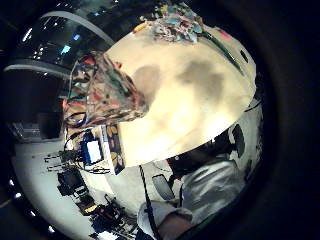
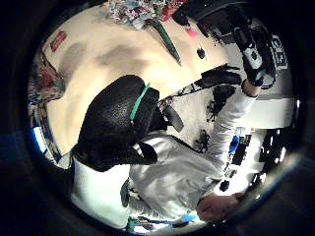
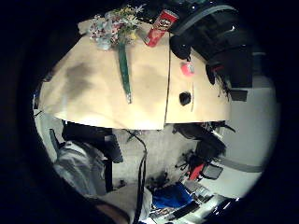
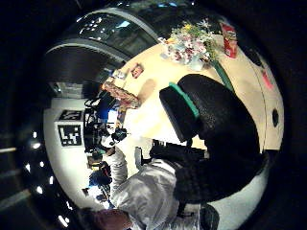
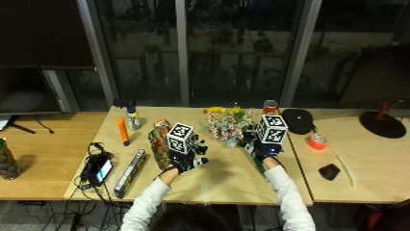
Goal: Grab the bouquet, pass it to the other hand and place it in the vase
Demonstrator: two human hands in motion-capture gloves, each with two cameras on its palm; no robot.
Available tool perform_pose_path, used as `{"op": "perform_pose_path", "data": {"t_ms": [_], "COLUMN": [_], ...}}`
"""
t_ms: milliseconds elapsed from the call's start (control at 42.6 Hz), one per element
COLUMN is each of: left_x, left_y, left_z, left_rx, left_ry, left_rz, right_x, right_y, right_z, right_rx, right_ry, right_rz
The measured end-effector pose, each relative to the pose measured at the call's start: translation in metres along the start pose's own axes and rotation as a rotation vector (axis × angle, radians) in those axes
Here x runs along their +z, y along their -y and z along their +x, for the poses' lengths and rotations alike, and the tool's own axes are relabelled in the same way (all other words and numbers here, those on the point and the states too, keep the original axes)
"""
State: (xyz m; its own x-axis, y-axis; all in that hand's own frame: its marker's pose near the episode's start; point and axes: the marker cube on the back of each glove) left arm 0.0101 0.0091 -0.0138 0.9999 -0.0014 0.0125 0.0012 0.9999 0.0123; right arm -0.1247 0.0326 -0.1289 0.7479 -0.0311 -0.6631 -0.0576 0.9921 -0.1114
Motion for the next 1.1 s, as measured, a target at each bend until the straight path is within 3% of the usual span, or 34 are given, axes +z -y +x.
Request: {"op": "perform_pose_path", "data": {"t_ms": [94,446,657,892,1104], "left_x": [-0.002,-0.004,-0.003,-0.016,-0.026], "left_y": [-0.003,-0.016,-0.009,-0.004,-0.009], "left_z": [0.003,0.000,-0.011,-0.013,-0.010], "left_rx": [0.000,0.021,-0.013,-0.036,0.002], "left_ry": [0.002,-0.036,-0.074,-0.108,-0.183], "left_rz": [0.013,0.036,0.062,0.122,0.210], "right_x": [-0.044,-0.050,-0.054,-0.075,-0.076], "right_y": [-0.014,-0.010,-0.014,-0.015,0.025], "right_z": [0.000,-0.003,-0.010,0.000,0.036], "right_rx": [0.000,-0.008,0.010,0.136,0.356], "right_ry": [-0.172,-0.185,-0.215,-0.279,-0.225], "right_rz": [-0.038,-0.061,-0.088,-0.112,-0.135]}}
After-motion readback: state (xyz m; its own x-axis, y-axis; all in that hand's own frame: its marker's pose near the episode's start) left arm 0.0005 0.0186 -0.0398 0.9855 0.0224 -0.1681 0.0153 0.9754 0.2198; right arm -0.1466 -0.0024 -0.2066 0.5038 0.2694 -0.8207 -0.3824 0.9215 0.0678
